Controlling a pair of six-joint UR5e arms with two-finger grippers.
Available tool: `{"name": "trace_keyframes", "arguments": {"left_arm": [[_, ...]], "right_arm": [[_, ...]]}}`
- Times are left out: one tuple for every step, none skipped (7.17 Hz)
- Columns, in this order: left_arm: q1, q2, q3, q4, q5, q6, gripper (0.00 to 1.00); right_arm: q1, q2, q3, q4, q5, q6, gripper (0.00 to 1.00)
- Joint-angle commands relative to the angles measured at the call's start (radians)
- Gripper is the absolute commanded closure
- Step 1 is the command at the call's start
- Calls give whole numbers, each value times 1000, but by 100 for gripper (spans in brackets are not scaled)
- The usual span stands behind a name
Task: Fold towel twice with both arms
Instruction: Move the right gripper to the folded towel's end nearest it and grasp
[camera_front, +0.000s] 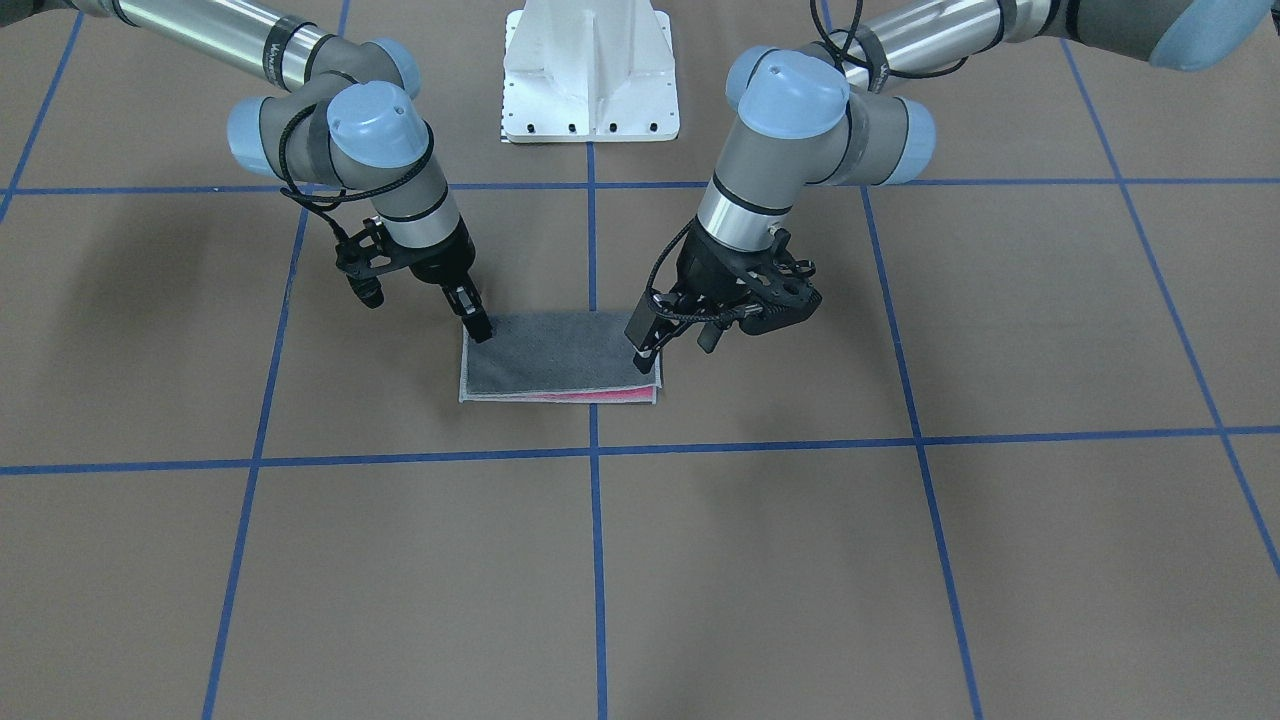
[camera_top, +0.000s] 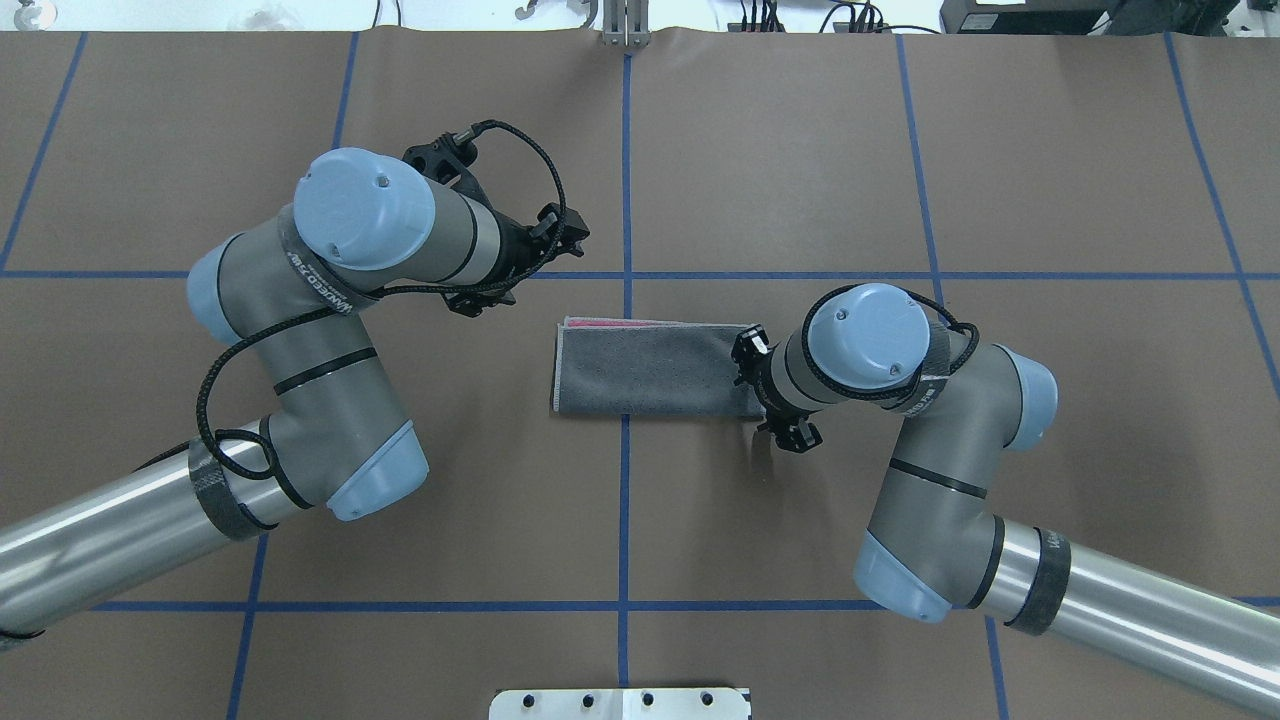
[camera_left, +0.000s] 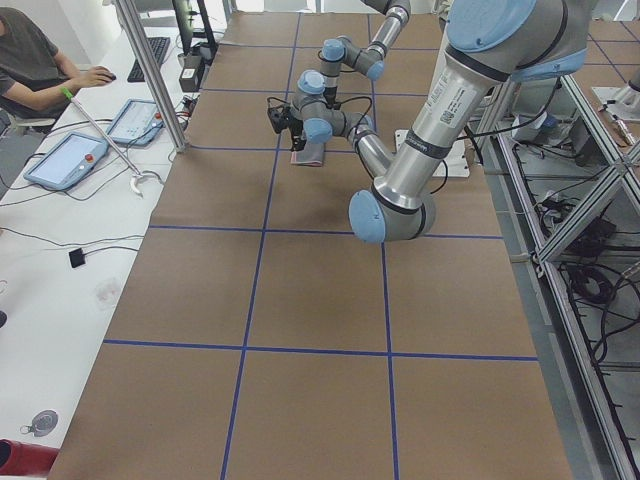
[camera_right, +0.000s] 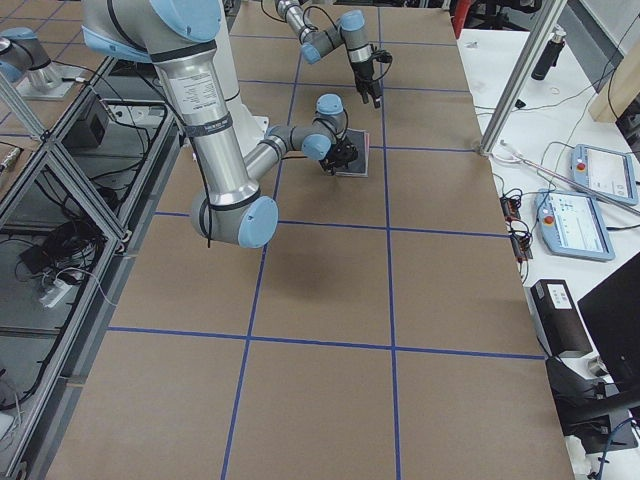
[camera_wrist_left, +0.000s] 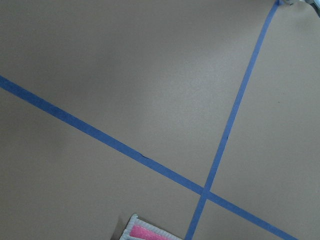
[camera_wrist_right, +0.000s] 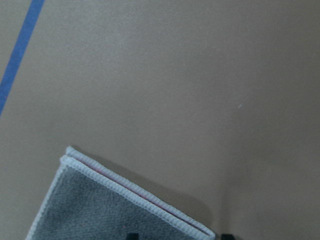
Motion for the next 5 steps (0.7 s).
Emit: {"name": "trace_keyframes", "arguments": {"left_arm": [[2,0,1,0,0,-3,0],[2,-2,1,0,0,-3,0],[2,-3,1,0,0,-5,0],[2,-3,1,0,2,-5,0],[3,-3,1,0,2,-5,0]], "right_arm": [[-7,-12,1,-1,-1,-3,38],[-7,-9,4,-1,-3,-1,51],[-7,-11,9,-1,-1,-1,81],[-7,-11,12,-1,0,-3,97],[-9,-11,15,1,-1,-3,100]]}}
